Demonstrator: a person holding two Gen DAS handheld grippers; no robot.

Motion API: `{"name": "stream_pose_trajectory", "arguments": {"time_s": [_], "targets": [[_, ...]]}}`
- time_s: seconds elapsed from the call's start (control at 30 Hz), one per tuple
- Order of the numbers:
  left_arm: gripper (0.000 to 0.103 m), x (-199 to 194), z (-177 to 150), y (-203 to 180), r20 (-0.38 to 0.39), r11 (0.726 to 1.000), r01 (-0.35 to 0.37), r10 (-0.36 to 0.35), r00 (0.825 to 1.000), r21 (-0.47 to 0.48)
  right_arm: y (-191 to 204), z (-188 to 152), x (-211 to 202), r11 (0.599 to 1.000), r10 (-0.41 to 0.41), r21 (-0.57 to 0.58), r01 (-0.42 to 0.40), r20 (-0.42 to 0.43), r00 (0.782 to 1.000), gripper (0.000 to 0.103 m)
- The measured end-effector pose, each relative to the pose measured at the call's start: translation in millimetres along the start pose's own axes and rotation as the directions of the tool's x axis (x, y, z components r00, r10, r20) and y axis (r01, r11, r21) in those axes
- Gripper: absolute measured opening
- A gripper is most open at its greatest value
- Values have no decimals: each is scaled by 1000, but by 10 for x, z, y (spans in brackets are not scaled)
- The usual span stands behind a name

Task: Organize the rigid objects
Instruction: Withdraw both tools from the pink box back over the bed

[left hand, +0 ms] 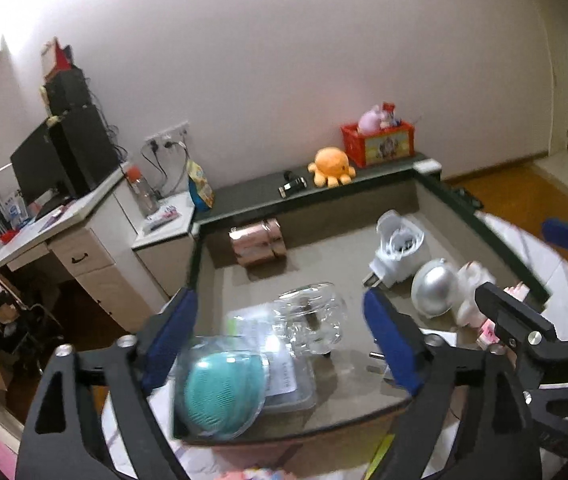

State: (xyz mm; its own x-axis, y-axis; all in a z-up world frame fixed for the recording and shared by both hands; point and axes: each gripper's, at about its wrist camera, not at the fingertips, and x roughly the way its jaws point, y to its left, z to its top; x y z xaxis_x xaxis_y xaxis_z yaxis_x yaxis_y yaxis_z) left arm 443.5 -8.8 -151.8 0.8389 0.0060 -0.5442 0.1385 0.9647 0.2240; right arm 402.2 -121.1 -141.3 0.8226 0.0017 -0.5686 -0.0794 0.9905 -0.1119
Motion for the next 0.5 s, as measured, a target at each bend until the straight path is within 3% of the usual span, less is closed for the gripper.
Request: {"name": "stream_pose_trajectory", "arguments": {"time_s": [0.2,0.33,0.5], "targets": [[103,-755,-29,224,112,997,-31,38,993,-64,-7,89,-560,997,63,28,-66,90,994,86],[103,-1270,-144,338,183,995,-30,46,982,-93,10,43,-1048,991,117,44,-125,156,981,103],[103,-1896,-357,384,258,992,-56,83,963,-109,91,-98,-1665,988,142,31,-154,239,961,103]]}}
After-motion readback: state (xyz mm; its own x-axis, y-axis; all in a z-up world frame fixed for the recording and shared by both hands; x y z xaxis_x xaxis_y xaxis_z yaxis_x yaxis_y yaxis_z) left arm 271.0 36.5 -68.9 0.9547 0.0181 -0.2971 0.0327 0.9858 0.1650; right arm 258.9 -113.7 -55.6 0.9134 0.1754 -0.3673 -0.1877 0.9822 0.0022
